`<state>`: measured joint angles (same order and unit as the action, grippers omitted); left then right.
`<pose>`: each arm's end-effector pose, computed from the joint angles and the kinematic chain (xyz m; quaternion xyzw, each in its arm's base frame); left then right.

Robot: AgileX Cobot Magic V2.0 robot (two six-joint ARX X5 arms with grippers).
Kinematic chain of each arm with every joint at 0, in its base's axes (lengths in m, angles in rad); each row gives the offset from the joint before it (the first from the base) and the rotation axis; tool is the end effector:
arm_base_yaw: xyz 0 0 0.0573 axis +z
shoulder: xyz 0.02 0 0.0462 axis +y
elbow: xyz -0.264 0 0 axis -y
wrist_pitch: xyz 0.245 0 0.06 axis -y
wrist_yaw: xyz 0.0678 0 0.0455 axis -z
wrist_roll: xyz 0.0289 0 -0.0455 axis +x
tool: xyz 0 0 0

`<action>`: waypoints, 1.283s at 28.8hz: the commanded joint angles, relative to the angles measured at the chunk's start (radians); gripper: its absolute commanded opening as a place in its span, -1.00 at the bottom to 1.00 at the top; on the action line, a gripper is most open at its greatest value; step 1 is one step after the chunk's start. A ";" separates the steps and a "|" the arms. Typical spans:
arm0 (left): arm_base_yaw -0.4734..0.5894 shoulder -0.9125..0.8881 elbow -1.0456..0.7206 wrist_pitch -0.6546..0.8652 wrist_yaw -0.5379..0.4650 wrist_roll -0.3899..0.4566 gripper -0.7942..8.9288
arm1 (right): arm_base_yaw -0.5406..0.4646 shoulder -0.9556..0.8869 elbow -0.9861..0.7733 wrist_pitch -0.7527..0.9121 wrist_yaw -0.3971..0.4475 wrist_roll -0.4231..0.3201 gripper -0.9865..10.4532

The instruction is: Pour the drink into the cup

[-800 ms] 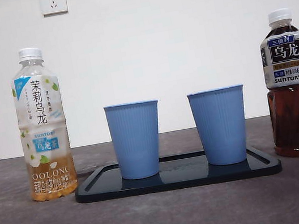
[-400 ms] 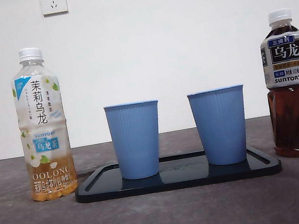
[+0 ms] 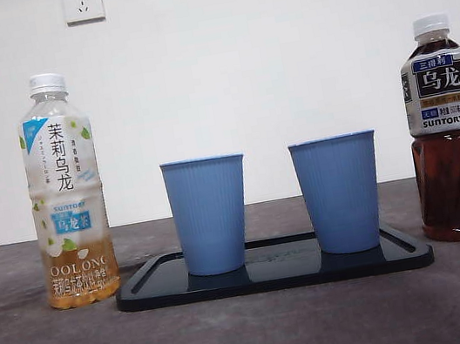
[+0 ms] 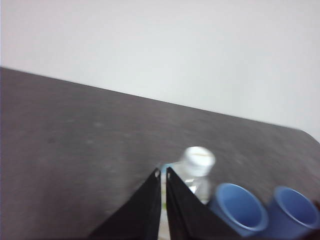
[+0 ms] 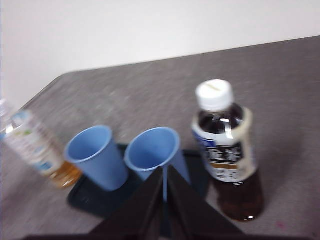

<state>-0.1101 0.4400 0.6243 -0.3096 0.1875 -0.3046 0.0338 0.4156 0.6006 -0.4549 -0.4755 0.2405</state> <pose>0.1052 -0.0170 0.3078 -0.1521 0.0843 -0.1368 0.9752 0.0979 0.0165 0.2892 0.1443 0.1603 0.2321 0.9485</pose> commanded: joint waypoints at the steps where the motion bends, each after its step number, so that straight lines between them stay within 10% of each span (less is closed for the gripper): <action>1: -0.004 0.063 0.077 -0.023 0.088 0.058 -0.81 | 0.003 0.050 0.059 -0.030 -0.058 -0.075 -0.81; 12: -0.057 0.277 0.243 -0.167 0.418 0.152 -0.81 | 0.023 0.199 0.243 -0.193 -0.205 -0.245 -0.81; 23: -0.137 0.319 0.249 -0.229 0.422 0.280 -0.75 | 0.062 0.204 0.245 -0.197 -0.201 -0.248 -0.66; 30: -0.139 0.319 0.249 -0.228 0.422 0.320 0.14 | 0.062 0.204 0.245 -0.196 -0.196 -0.243 0.01; 37: -0.140 0.319 0.249 -0.218 0.422 0.319 0.20 | 0.062 0.204 0.245 -0.197 -0.194 -0.231 0.15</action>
<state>-0.2455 0.7536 0.8524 -0.5419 0.6052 0.0017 0.0917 0.6136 0.8318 -0.6556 -0.6701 0.0048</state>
